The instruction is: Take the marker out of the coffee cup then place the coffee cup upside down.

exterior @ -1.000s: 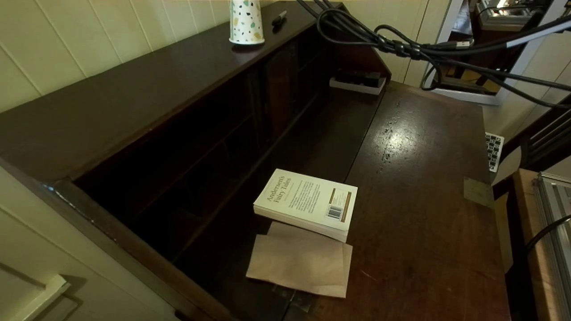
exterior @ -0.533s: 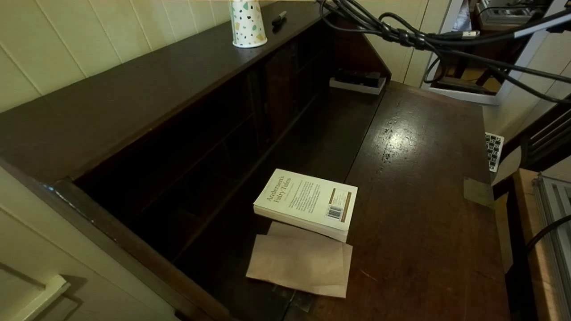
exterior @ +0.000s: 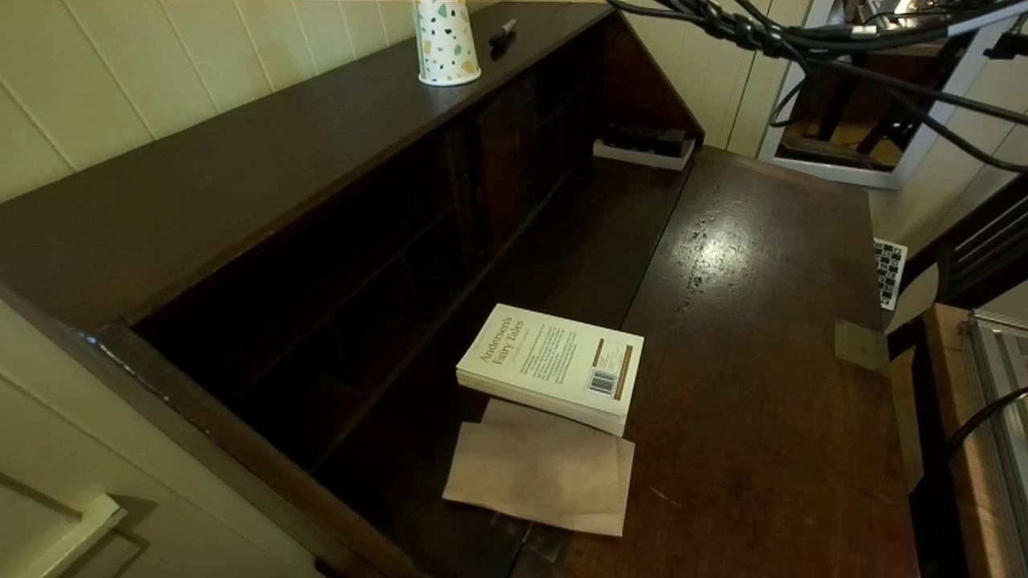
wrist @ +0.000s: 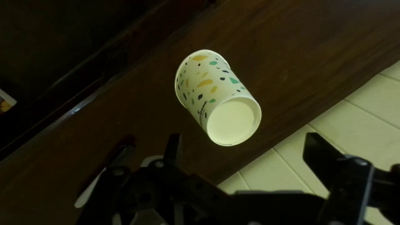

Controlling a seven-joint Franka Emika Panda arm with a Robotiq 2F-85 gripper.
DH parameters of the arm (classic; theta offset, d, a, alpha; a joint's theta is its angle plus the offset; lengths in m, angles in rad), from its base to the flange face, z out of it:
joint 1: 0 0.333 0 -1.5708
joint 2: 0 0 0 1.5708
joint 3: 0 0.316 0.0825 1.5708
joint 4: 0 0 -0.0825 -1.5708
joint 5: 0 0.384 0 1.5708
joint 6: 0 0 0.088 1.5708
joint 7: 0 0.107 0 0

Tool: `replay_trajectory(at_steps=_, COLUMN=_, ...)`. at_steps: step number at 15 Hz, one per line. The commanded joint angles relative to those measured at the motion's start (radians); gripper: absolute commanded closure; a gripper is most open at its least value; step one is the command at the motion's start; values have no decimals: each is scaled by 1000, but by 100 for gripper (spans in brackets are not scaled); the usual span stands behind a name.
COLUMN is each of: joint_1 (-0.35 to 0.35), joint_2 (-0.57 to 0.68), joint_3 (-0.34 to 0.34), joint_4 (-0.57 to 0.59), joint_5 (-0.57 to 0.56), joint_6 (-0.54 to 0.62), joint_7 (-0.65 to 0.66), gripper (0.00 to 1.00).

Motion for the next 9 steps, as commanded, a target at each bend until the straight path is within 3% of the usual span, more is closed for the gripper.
replay_trajectory(at_steps=1, joint_1=-43, joint_2=-37, joint_3=38, joint_4=-16, joint_5=64, joint_6=-32, joint_7=-67, gripper=0)
replay_trajectory(at_steps=9, joint_1=-42, joint_2=-34, joint_3=27, joint_4=-15, joint_5=53, joint_6=-13, joint_7=-86, gripper=0)
